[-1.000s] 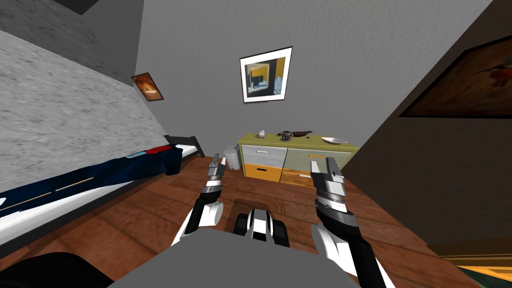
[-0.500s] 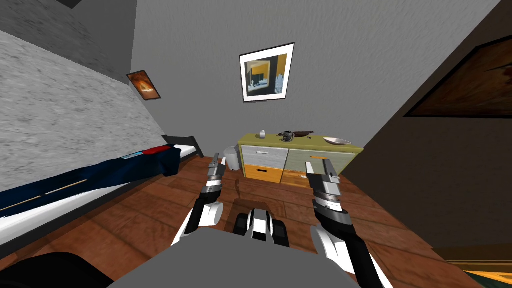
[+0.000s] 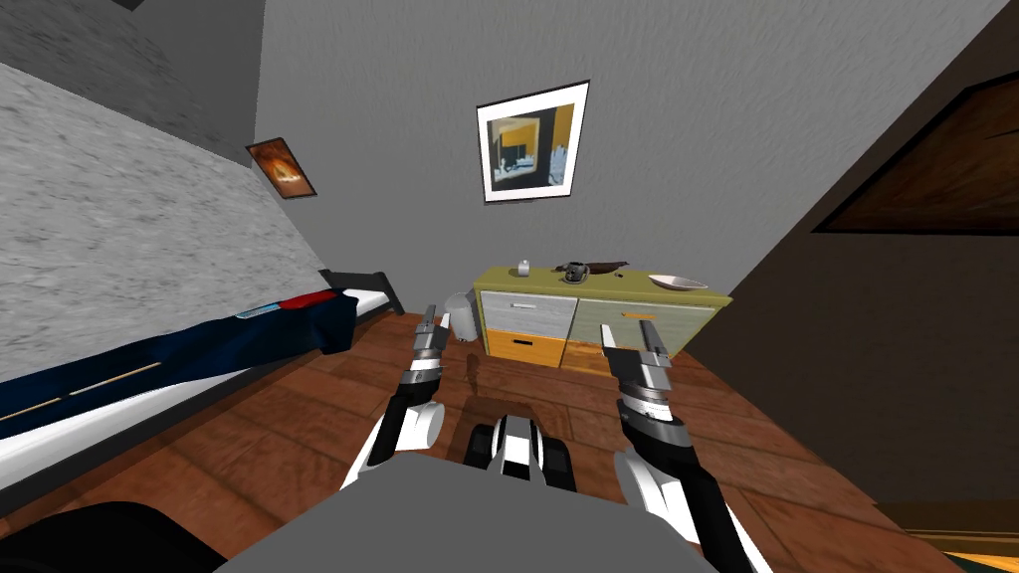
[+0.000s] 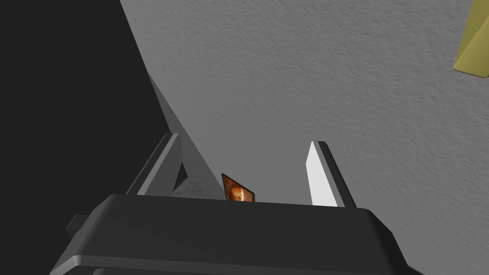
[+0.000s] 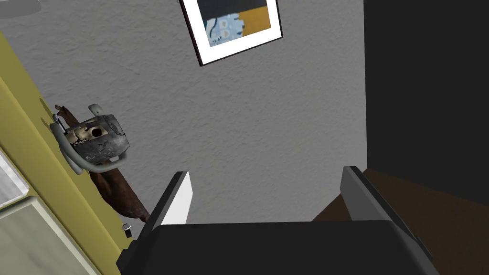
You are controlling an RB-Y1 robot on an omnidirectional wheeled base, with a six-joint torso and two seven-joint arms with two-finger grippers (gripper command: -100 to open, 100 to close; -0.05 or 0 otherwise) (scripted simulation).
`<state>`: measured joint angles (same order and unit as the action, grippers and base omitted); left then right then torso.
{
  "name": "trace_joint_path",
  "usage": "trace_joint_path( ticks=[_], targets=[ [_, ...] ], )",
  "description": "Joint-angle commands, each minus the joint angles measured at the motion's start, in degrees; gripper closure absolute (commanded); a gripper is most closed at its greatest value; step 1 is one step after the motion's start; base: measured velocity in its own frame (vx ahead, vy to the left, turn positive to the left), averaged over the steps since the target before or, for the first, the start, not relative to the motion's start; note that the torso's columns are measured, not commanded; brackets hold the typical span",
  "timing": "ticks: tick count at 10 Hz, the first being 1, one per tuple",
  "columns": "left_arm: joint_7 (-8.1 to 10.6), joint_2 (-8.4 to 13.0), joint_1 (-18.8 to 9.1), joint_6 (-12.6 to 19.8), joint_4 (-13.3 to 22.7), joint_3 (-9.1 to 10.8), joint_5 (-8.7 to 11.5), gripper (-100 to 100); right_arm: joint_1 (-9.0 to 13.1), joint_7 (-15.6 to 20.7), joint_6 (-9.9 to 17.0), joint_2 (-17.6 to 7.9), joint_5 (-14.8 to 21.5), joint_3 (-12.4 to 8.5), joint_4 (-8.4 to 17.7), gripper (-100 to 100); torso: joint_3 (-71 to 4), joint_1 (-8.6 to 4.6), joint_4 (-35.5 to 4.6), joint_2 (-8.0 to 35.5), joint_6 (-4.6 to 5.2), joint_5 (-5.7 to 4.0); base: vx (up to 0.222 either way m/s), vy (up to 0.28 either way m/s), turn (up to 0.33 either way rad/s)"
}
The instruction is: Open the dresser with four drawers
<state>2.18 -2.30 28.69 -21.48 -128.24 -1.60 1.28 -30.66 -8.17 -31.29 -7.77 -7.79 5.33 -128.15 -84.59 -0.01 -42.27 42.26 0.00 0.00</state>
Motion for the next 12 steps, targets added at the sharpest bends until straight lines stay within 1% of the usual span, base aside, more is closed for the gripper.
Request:
trace_joint_path(
  ticks=[1,2,3,4,5,7,8,10,11,12],
  targets=[
    [0.00,0.00,0.00,0.00,0.00,0.00,0.00,0,0.17,-4.49,-1.00,-0.64,-1.22,1.03,1.32,-100,0.01,0.04,0.00,0.00,0.00,0.00,0.059,0.034,-0.004],
    [0.00,0.00,0.00,0.00,0.00,0.00,0.00,0,0.17,-4.91,-1.00,-0.64,-1.22,1.03,1.32,-100,0.03,0.01,-0.02,0.05,0.00,0.00,0.030,0.015,0.002],
    [0.00,0.00,0.00,0.00,0.00,0.00,0.00,0,0.31,-7.23,-1.95,-1.12,-2.38,2.01,2.53,-100,0.08,-0.05,-0.04,0.13,0.00,-0.01,0.055,0.023,-0.007],
    [0.00,0.00,0.00,0.00,0.00,0.00,0.00,0,0.31,-8.70,-1.95,-1.12,-2.38,2.01,2.53,-100,0.04,-0.01,-0.02,0.03,0.00,-0.01,0.062,0.029,-0.006],
    [0.00,0.00,0.00,0.00,0.00,0.00,0.00,0,0.47,-10.32,-2.94,-1.55,-3.60,3.04,3.82,-100,0.00,0.02,0.00,-0.02,0.00,0.00,0.082,0.034,-0.009],
    [0.00,0.00,0.00,0.00,0.00,0.00,0.00,0,0.47,-13.01,-2.94,-1.55,-3.60,3.04,3.82,-100,-0.01,0.04,0.00,-0.01,0.00,0.01,0.053,0.032,-0.001],
    [0.00,0.00,0.00,0.00,0.00,0.00,0.00,0,0.64,-14.94,-3.95,-1.93,-4.89,4.12,5.18,-100,0.08,-0.02,-0.03,0.12,0.00,0.00,0.072,0.037,-0.005],
    [0.00,0.00,0.00,0.00,0.00,0.00,0.00,0,0.64,-17.32,-3.95,-1.93,-4.89,4.12,5.18,-100,0.02,0.00,-0.01,0.03,0.00,0.00,0.041,0.024,-0.003],
    [0.00,0.00,-0.01,0.00,0.00,0.00,0.00,0,0.83,-19.40,-4.99,-2.27,-6.25,5.23,6.59,-100,0.08,-0.06,-0.04,0.12,0.00,-0.01,0.059,0.028,-0.004],
    [0.00,0.00,0.00,0.00,0.00,0.00,0.00,0,0.83,-20.96,-4.99,-2.27,-6.25,5.23,6.59,-100,0.02,0.01,-0.01,0.00,0.00,-0.01,0.071,0.031,-0.004]
  ],
)
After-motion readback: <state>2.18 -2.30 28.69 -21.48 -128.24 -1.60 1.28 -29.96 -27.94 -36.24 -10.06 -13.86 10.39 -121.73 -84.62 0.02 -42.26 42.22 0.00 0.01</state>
